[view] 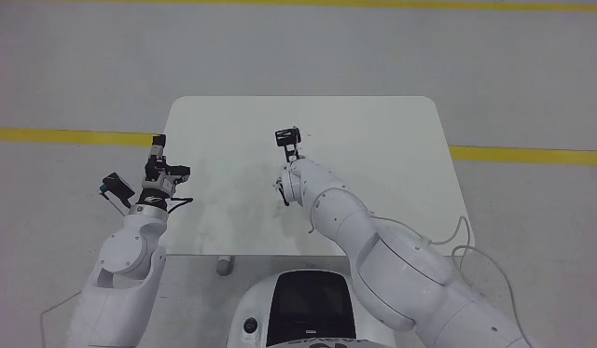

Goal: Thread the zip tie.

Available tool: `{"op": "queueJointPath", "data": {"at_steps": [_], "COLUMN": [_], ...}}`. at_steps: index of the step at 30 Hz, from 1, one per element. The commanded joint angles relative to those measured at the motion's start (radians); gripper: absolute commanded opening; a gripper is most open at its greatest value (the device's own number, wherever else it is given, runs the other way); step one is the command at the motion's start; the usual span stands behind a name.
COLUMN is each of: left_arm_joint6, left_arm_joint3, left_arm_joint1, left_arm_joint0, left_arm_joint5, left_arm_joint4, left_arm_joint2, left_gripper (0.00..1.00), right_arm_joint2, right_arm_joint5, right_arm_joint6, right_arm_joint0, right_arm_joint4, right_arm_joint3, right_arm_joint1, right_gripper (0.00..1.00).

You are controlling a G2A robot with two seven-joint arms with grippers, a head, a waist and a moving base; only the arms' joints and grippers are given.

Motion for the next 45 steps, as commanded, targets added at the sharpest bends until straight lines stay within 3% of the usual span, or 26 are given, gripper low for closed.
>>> {"op": "queueJointPath", "data": {"at_steps": [1, 18, 33, 45], "left_arm_joint6": [0.0, 0.0, 0.0, 0.0], "left_arm_joint3": [0.0, 0.0, 0.0, 0.0], "left_arm_joint1": [0.0, 0.0, 0.0, 0.0], "left_arm_joint0": [0.0, 0.0, 0.0, 0.0], "left_arm_joint5": [0.0, 0.0, 0.0, 0.0], "left_arm_joint4": [0.0, 0.0, 0.0, 0.0], "left_arm_joint2": [0.0, 0.0, 0.0, 0.0], "left_gripper": [1.0, 1.0, 1.0, 1.0], "right_arm_joint2": [-0.002, 0.0, -0.002, 0.019], "right_arm_joint5": [0.0, 0.0, -0.002, 0.0], "right_arm_joint6": [-0.012, -0.104, -0.111, -0.183], "right_arm_joint0": [-0.004, -0.038, -0.048, -0.079], "right_arm_joint4": [-0.001, -0.019, -0.032, -0.057], "right_arm_joint3": [-0.006, -0.051, -0.068, -0.092], "right_arm_joint1": [0.0, 0.017, 0.022, 0.044], "right_gripper": [0.0, 0.0, 0.0, 0.0]}}
